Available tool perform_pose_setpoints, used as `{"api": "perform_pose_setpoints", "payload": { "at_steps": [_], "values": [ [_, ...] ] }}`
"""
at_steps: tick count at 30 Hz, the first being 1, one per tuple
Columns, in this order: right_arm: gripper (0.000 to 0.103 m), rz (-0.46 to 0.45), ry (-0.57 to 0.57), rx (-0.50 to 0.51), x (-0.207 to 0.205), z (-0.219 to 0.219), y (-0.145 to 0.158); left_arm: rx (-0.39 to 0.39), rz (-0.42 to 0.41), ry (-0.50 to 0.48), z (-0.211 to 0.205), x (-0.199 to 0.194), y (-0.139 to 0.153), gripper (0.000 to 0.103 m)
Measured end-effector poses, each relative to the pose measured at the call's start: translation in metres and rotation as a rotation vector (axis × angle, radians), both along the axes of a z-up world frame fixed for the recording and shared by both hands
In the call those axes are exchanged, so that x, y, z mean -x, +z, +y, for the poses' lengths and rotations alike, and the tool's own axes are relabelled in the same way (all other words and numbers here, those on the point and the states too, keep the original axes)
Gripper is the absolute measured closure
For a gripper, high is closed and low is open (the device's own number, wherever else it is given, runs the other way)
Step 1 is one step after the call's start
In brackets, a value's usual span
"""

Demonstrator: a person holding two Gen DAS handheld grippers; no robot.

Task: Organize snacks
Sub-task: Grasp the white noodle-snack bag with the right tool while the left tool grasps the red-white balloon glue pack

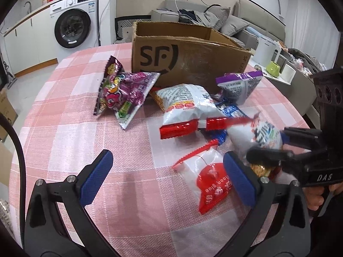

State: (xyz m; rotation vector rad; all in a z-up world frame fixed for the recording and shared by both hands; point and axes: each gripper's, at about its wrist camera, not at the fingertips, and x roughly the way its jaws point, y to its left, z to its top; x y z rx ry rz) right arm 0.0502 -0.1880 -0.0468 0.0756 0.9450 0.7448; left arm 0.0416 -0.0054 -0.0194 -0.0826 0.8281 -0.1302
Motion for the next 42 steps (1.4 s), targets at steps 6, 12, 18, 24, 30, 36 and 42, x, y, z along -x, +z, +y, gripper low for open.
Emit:
{"api": "perform_pose_setpoints", "payload": {
  "at_steps": [6,12,18,24,30,36,42],
  "values": [
    [0.052,-0.065,-0.021,-0.024,0.002,-0.004,0.007,0.043,0.034,-0.033,-0.007,-0.001,-0.004,0.001],
    [0.052,-0.087,-0.04,-0.013,-0.001,-0.01,0.013,0.006,0.081,-0.062,-0.026,-0.004,-0.014,0.001],
    [0.052,-0.092,-0.079,-0.019,-0.003,-0.027,0.017,-0.031,0.113,-0.065,-0.037,-0.005,-0.023,0.001],
    [0.052,-0.085,-0.086,-0.019,-0.005,-0.029,0.014,-0.02,0.103,-0.08,-0.039,-0.003,-0.024,0.013],
    [0.052,-0.085,-0.085,-0.019,-0.003,-0.031,0.014,-0.003,0.073,-0.122,-0.043,0.003,-0.019,0.043],
    [0.052,-0.085,-0.086,-0.021,-0.003,-0.032,0.014,0.022,0.052,-0.143,-0.04,0.011,-0.014,0.049],
    [0.052,-0.092,-0.088,-0.027,-0.002,-0.033,0.016,0.03,0.028,-0.145,-0.035,0.019,-0.008,0.049]
  ]
}}
